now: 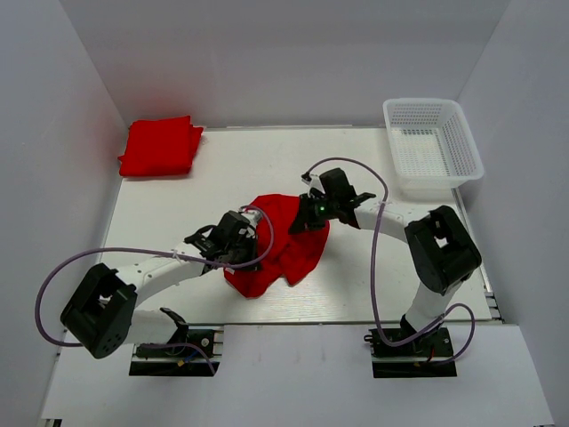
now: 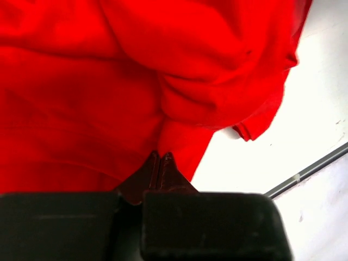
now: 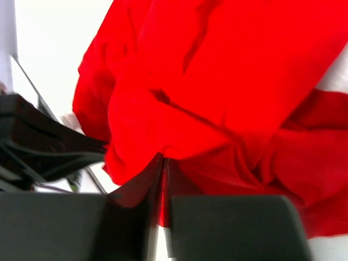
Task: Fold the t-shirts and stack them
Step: Flatten out the tshirt
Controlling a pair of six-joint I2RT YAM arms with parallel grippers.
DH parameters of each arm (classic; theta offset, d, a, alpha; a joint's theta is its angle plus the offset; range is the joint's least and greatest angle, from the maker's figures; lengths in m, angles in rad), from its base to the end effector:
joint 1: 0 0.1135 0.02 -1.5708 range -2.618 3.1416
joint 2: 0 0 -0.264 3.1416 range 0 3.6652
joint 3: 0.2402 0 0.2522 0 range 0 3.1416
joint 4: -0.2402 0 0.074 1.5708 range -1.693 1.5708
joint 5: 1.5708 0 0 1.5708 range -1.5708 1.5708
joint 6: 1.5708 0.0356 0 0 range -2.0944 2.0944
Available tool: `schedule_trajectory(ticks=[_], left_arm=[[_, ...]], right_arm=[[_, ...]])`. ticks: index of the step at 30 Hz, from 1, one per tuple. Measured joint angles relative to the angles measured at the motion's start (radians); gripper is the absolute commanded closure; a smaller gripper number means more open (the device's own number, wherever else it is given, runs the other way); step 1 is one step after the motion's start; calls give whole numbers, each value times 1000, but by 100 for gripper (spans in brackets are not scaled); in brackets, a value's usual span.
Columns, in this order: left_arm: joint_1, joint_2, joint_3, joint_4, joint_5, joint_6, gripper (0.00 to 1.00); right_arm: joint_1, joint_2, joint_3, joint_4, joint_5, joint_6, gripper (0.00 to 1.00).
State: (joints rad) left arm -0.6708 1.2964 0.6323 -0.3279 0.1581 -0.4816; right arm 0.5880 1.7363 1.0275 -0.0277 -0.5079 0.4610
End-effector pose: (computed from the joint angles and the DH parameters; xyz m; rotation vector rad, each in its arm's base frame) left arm 0.1830 -0.1524 0.1725 0.3155 2.6567 -0.6116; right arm 0.2952 0.2176 0.1894 -0.4352 2.4190 1.0904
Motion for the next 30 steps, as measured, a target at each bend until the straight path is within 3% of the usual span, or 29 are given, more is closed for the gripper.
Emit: schedule_trajectory(ticks=[4,9,14,22,26,30], left_arm=[[0,-66,-3,-3,-31,-7,100],[0,-258,5,-42,-143,-14,100],[4,-368,136,-176,-349,-23,100],[10,-339,505,-384,-768,-42,100],[11,-306,661,-411,-920,2,100],[11,-334,738,-337,-998,125,100]], right_arm=[[5,3,10,13,-7,20,100],[2,-80,10,15,72,2,100],[-21,-322,19,1,289,-48,100],[-79,-586,97,-84,734,-164,100],[-107,-643,149,-135,906,-246,100],[-122,-678,250,-162,1049,-356,100]])
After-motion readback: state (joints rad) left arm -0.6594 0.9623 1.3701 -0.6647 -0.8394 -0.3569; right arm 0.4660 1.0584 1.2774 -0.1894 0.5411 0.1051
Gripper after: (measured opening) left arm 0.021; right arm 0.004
